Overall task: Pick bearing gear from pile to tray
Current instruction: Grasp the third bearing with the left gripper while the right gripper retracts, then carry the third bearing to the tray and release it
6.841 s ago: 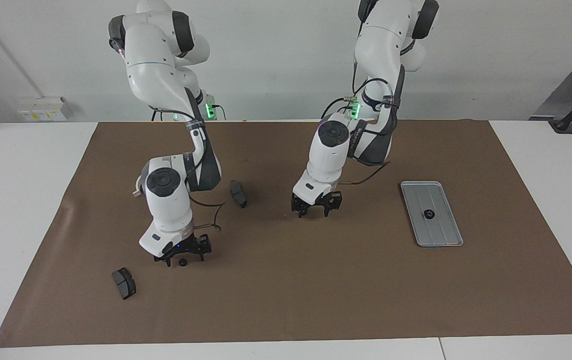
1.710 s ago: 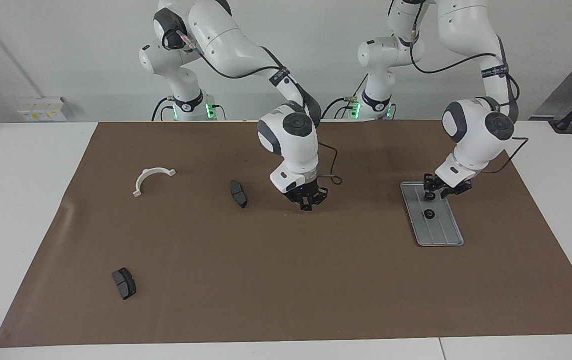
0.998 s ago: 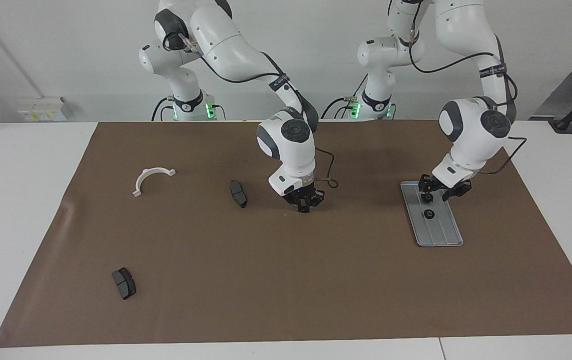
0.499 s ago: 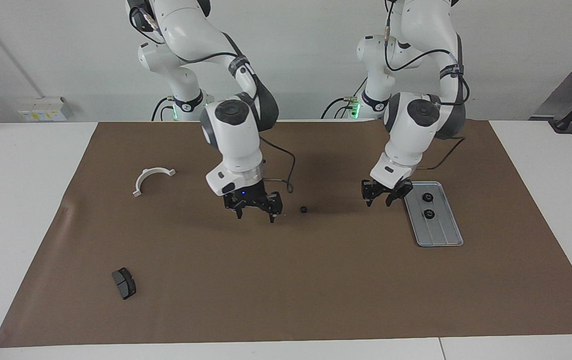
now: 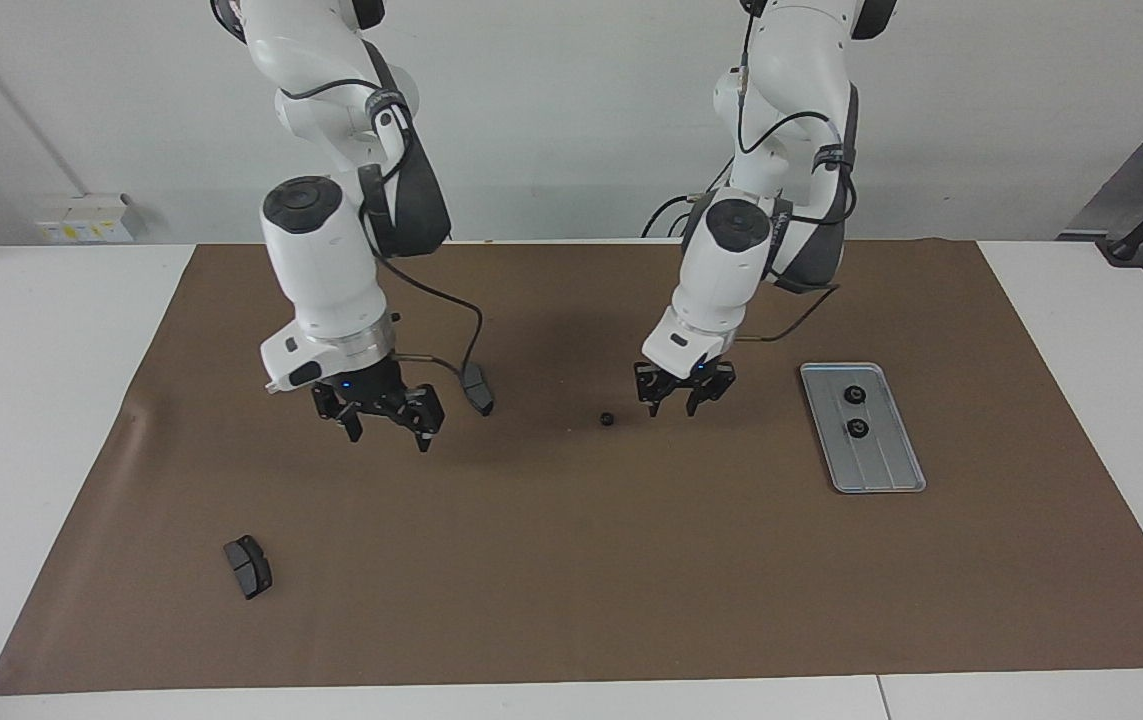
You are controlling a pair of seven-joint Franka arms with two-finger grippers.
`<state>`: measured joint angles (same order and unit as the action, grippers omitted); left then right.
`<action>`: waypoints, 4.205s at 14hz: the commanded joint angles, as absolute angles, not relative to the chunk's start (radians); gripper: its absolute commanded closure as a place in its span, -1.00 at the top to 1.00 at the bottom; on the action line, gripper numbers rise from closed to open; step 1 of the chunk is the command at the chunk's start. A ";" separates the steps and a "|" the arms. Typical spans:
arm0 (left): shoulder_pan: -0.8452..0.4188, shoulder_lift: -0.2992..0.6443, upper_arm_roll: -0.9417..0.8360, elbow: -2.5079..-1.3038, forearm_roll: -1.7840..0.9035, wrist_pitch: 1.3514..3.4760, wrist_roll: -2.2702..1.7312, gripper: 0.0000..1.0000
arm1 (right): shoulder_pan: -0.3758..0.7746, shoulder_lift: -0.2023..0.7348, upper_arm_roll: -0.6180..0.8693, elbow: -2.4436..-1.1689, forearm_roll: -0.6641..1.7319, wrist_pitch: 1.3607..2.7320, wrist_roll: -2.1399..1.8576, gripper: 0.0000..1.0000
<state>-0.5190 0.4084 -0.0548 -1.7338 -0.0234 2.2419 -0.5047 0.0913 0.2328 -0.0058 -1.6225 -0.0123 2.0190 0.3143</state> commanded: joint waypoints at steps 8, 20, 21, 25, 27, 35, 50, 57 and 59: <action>-0.584 0.445 -0.035 -1.766 0.005 2.284 -0.525 0.03 | 0.035 0.021 -0.115 -1.617 -0.009 1.683 0.048 1.00; -0.592 0.440 -0.035 -1.833 0.005 2.364 -0.538 -0.06 | 0.035 -0.037 -0.133 -1.637 -0.026 1.529 -0.008 1.00; -0.592 0.440 -0.035 -1.835 0.005 2.368 -0.538 -0.07 | 0.037 -0.037 -0.127 -1.635 -0.041 1.531 -0.009 1.00; -0.594 0.440 -0.035 -1.841 0.006 2.368 -0.538 -0.19 | 0.037 -0.032 -0.098 -1.626 -0.075 1.543 -0.002 1.00; -0.594 0.439 -0.035 -1.841 0.006 2.368 -0.538 -0.31 | 0.037 -0.034 -0.083 -1.623 -0.068 1.542 0.029 1.00; -0.592 0.437 -0.035 -1.833 0.005 2.347 -0.538 -1.00 | 0.037 -0.038 -0.072 -1.621 -0.032 1.542 0.058 1.00; -0.054 0.287 -0.035 -1.868 0.008 2.141 0.105 -1.00 | 0.035 -0.038 -0.074 -1.621 -0.029 1.543 0.052 1.00; 0.002 0.281 -0.035 -1.921 0.006 2.246 0.186 -0.61 | 0.035 -0.037 -0.072 -1.629 -0.028 1.638 0.058 1.00; 0.002 0.282 -0.035 -1.921 0.005 2.263 0.183 -0.30 | 0.037 -0.037 -0.072 -1.629 -0.028 1.634 0.054 1.00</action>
<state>-0.0017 0.3169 -0.0335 -1.8785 -0.0038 2.2265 0.1792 0.0375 -0.0181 -0.0723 -1.6014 -0.0456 1.6162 0.0431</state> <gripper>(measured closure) 0.731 0.000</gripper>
